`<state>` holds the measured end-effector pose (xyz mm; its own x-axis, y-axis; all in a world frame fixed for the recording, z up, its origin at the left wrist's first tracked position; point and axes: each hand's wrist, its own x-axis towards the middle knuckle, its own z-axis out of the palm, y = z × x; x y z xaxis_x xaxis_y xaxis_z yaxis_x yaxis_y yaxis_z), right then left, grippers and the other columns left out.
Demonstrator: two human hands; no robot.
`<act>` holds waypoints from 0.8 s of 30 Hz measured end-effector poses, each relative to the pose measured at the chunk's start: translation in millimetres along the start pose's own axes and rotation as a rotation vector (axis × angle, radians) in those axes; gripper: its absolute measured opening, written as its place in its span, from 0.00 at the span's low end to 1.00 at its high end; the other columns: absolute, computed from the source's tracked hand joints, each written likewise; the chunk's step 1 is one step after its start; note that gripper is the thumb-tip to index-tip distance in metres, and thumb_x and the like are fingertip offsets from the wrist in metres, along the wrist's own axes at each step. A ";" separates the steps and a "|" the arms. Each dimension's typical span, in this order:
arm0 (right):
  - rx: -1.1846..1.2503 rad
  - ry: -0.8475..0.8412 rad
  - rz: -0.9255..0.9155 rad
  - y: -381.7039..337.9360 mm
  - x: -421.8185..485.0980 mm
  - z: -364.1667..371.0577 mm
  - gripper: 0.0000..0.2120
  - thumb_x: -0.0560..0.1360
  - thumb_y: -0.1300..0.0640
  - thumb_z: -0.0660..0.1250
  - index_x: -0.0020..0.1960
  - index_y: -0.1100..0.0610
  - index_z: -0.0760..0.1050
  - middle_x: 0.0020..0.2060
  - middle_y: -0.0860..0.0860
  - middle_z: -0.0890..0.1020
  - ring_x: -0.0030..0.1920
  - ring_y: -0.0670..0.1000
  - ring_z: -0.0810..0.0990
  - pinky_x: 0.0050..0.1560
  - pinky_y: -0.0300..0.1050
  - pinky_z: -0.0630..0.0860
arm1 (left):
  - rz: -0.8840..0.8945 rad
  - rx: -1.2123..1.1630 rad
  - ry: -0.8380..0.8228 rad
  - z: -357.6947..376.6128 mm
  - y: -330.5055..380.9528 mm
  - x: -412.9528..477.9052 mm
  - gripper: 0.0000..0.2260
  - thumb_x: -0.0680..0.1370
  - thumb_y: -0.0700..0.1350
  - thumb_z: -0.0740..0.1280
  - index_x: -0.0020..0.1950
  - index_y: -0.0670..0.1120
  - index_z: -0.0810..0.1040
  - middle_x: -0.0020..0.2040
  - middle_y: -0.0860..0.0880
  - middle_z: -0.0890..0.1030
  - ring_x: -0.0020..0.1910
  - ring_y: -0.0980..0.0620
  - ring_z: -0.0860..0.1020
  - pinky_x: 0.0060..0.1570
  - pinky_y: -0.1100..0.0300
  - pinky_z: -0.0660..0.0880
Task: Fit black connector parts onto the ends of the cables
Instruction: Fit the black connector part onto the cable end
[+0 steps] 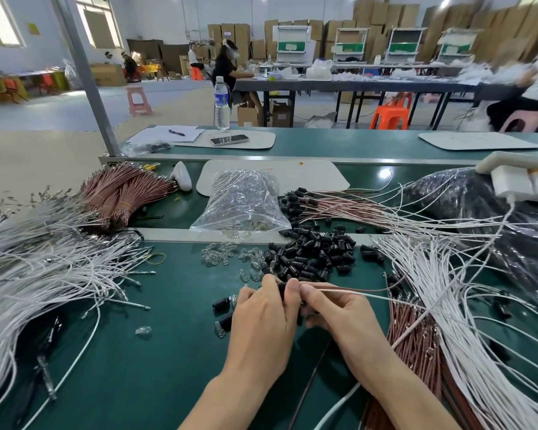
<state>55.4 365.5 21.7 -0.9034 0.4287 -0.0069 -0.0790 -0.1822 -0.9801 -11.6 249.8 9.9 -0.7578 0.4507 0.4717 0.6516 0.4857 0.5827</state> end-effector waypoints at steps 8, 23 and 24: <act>0.016 -0.057 -0.010 0.7 -0.8 -1.6 0.15 0.71 0.47 0.73 0.54 0.52 0.87 0.49 0.55 0.88 0.46 0.47 0.83 0.45 0.37 0.79 | -0.049 -0.068 -0.062 -2.9 3.1 -1.0 0.21 0.78 0.66 0.38 0.40 0.55 0.60 0.29 0.56 0.70 0.41 0.62 0.69 0.44 0.60 0.57; 0.414 0.262 -0.105 -29.4 2.4 -31.5 0.10 0.73 0.55 0.69 0.46 0.58 0.87 0.43 0.59 0.87 0.39 0.51 0.86 0.38 0.39 0.83 | -0.272 -0.731 0.147 -41.4 -13.8 24.5 0.10 0.76 0.57 0.67 0.52 0.54 0.81 0.39 0.52 0.83 0.37 0.56 0.80 0.42 0.66 0.77; 0.426 0.266 -0.106 -31.3 3.3 -34.1 0.10 0.73 0.55 0.69 0.45 0.58 0.87 0.43 0.59 0.87 0.39 0.52 0.86 0.38 0.39 0.83 | -0.300 -0.791 0.131 -44.4 -17.0 28.0 0.11 0.75 0.57 0.68 0.52 0.53 0.82 0.40 0.51 0.84 0.38 0.55 0.81 0.45 0.62 0.79</act>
<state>69.2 402.9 45.6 -0.7470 0.6647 -0.0159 -0.3793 -0.4457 -0.8109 -45.4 220.9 42.6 -0.9239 0.2725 0.2685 0.2451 -0.1171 0.9624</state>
